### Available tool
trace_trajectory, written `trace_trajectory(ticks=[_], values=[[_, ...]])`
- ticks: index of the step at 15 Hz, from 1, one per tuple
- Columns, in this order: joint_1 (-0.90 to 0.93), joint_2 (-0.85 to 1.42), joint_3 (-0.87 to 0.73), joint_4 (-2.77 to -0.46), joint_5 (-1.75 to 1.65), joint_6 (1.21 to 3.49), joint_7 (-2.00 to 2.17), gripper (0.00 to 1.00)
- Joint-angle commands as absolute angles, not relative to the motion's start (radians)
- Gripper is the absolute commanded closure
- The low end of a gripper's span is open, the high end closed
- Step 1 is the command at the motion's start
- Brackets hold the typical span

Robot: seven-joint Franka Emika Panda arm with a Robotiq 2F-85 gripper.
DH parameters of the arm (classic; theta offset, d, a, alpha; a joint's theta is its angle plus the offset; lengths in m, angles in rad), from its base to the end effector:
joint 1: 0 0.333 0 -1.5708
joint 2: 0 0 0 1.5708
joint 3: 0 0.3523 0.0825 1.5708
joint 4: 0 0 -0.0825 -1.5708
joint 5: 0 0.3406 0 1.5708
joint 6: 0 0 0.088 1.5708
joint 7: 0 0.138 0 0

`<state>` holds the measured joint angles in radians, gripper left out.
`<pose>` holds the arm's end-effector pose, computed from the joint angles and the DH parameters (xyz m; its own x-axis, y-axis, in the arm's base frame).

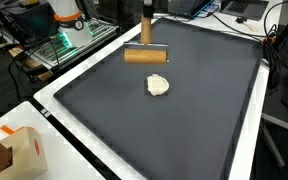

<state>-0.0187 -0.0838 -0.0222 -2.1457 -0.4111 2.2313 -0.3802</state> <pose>0.5028 -0.0428 0.4859 0.8455 0.5338 -0.0150 0.5004 -0.7820 0.3716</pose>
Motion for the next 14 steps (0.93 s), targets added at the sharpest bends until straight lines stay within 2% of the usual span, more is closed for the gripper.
trace_trajectory(ticks=[1,7,8,14], values=[[-0.008,-0.142,-0.01,-2.137,-0.356,2.116,-0.323,0.76],[-0.004,-0.174,0.0,-2.105,-0.274,2.001,-0.229,0.76],[-0.004,-0.149,-0.004,-2.109,-0.294,2.041,-0.264,0.51],[-0.005,-0.156,-0.003,-2.105,-0.292,2.029,-0.239,0.51]])
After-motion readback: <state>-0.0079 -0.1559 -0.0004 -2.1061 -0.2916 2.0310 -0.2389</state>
